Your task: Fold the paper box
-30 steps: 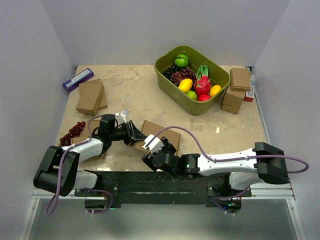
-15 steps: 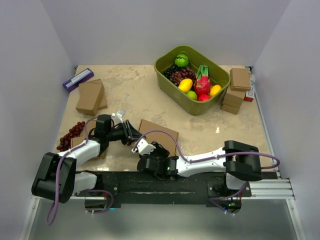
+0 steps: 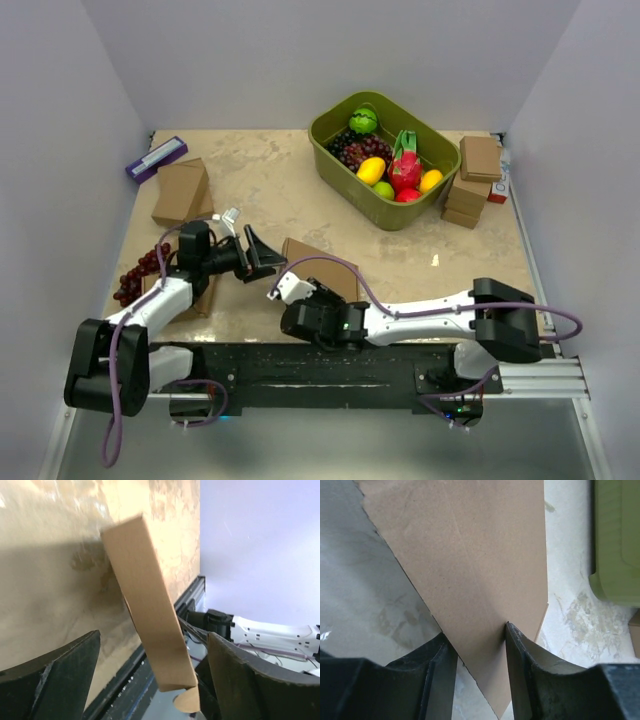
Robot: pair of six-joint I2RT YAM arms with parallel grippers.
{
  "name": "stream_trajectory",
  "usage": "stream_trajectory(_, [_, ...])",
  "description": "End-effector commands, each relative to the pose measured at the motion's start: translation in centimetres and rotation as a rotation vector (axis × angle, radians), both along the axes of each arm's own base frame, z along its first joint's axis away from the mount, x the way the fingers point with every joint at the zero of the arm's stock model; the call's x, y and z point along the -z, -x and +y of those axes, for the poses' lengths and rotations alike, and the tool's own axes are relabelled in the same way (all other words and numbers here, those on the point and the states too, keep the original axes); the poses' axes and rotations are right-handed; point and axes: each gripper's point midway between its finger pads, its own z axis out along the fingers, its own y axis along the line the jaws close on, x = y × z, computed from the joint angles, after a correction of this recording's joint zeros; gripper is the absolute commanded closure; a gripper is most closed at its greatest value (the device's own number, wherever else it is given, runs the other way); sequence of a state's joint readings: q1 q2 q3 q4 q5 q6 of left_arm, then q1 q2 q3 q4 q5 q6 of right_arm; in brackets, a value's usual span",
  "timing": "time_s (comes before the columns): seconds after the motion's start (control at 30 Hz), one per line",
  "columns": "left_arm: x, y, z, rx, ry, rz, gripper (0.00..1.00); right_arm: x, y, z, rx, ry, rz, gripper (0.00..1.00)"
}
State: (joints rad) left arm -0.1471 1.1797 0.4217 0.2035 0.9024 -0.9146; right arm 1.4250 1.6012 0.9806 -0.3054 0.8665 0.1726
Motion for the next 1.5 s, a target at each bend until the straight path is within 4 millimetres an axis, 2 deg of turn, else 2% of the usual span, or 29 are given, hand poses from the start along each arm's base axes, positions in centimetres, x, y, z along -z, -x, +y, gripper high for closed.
stream_trajectory(0.0, [-2.2, -2.4, 2.1, -0.037, -0.102, -0.188, 0.06, -3.3, 0.1, -0.3, -0.054, -0.084, 0.136, 0.77])
stream_trajectory(0.03, [-2.5, -3.7, 3.0, -0.072, -0.173, -0.261, 0.06, -3.3, 0.1, -0.9, -0.066, -0.078, 0.177, 0.77])
stream_trajectory(0.1, [-3.0, -4.0, 4.2, -0.108, -0.258, -0.304, 0.06, -4.4, -0.5, -1.4, -0.099, -0.117, 0.256, 0.78])
stream_trajectory(0.13, [-3.9, -5.2, 5.3, -0.147, -0.348, -0.387, 0.06, -5.1, -0.6, -1.8, -0.109, -0.11, 0.281, 0.78])
stream_trajectory(0.23, [-7.3, -5.1, 6.7, -0.188, -0.473, -0.575, 0.08, -6.8, -2.1, -3.3, -0.105, -0.132, 0.348, 0.78])
stream_trajectory(0.27, [-7.9, -4.9, 6.5, -0.18, -0.486, -0.617, 0.08, -6.9, -1.5, -2.9, -0.155, -0.146, 0.404, 0.78])
stream_trajectory(0.3, [-8.4, -4.5, 6.0, -0.16, -0.489, -0.663, 0.09, -6.9, -1.5, -3.4, -0.158, -0.142, 0.433, 0.78])
stream_trajectory(0.33, [-9.1, -3.6, 4.7, -0.102, -0.493, -0.745, 0.09, -7.1, -2.1, -3.6, -0.154, -0.159, 0.454, 0.77])
stream_trajectory(0.43, [-9.8, -2.2, 3.0, -0.021, -0.543, -0.885, 0.1, -6.8, -2.3, -4.1, -0.17, -0.157, 0.537, 0.78])
stream_trajectory(0.6, [-9.1, -1.6, 2.3, 0.012, -0.553, -0.934, 0.11, -6.1, -3.4, -4.5, -0.175, -0.169, 0.53, 0.79])
stream_trajectory(0.8, [-7.7, -3.3, 1.4, 0.062, -0.573, -0.859, 0.14, -6.0, -4.6, -3.7, -0.251, -0.278, 0.473, 0.8])
stream_trajectory(0.9, [-7.6, -3.7, -0.4, 0.124, -0.556, -0.862, 0.16, -4.6, -5.3, -4.2, -0.253, -0.286, 0.503, 0.8])
stream_trajectory(0.93, [-7.0, -3.8, -1.2, 0.159, -0.561, -0.86, 0.16, -4.3, -5.9, -4.7, -0.236, -0.291, 0.51, 0.8])
stream_trajectory(1.1, [-7.1, -4.8, -2.6, 0.192, -0.597, -0.882, 0.18, -3.7, -6.4, -3.9, -0.28, -0.332, 0.559, 0.81])
stream_trajectory(1.23, [-6.6, -6.1, -2.8, 0.176, -0.637, -0.885, 0.21, -2.8, -6.8, -4.0, -0.27, -0.326, 0.583, 0.81])
stream_trajectory(1.3, [-6.8, -6.6, -3.0, 0.173, -0.641, -0.887, 0.23, -2.9, -6.8, -4.1, -0.273, -0.33, 0.588, 0.81])
stream_trajectory(1.47, [-5.6, -8.4, -2.9, 0.155, -0.696, -0.835, 0.23, -3.2, -6.8, -4.2, -0.274, -0.335, 0.588, 0.81])
